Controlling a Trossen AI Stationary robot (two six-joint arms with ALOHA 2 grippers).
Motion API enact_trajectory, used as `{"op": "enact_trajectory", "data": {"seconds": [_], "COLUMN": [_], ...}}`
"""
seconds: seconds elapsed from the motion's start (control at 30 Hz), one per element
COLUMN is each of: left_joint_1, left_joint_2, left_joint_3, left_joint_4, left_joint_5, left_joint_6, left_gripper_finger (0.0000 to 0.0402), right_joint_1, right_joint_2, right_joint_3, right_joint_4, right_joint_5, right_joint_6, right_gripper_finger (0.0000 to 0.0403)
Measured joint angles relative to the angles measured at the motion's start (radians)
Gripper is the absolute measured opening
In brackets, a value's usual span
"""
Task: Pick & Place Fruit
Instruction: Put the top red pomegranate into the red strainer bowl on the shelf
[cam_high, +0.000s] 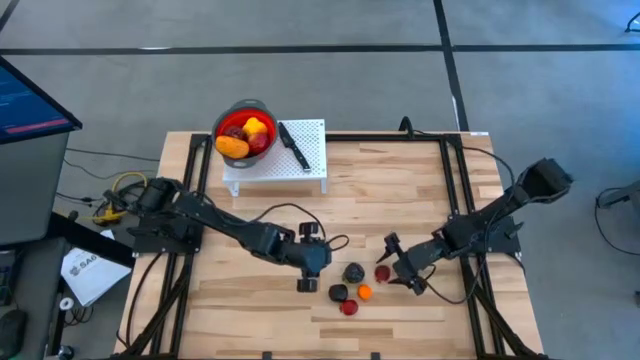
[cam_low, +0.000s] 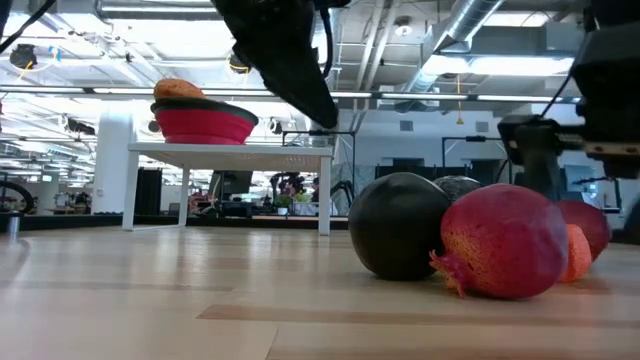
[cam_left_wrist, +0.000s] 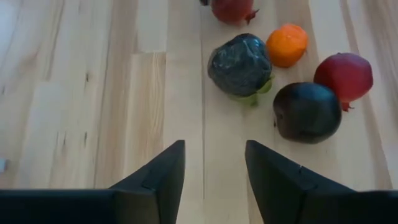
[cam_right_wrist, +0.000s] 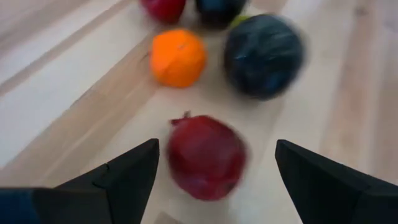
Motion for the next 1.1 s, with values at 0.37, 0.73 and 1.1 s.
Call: {"op": "enact_trajectory", "data": {"seconds": [0.37, 0.73, 1.1], "left_joint_1": [0.000, -0.003, -0.003], "left_joint_2": [-0.022, -0.055, -0.054], "left_joint_3": [0.001, -0.002, -0.002], "left_joint_4": [0.021, 0.068, 0.592], "left_joint_5": [-0.012, -0.061, 0.021], "left_joint_6": [-0.010, 0.076, 0.625], "left_gripper_finger": [0.0145, 0.0142, 0.0140], "right_joint_1": [0.000, -0.144, -0.329], "right_joint_2": [0.224, 0.030, 0.017], "right_joint_3": [0.121, -0.067, -0.185], "right_joint_4": [0.010, 0.219, 1.003], "right_joint_5": [-0.038, -0.090, -0.278], "right_joint_6": [0.023, 0.197, 0.261], "right_gripper_finger": [0.0206, 0.0201, 0.0187]}}
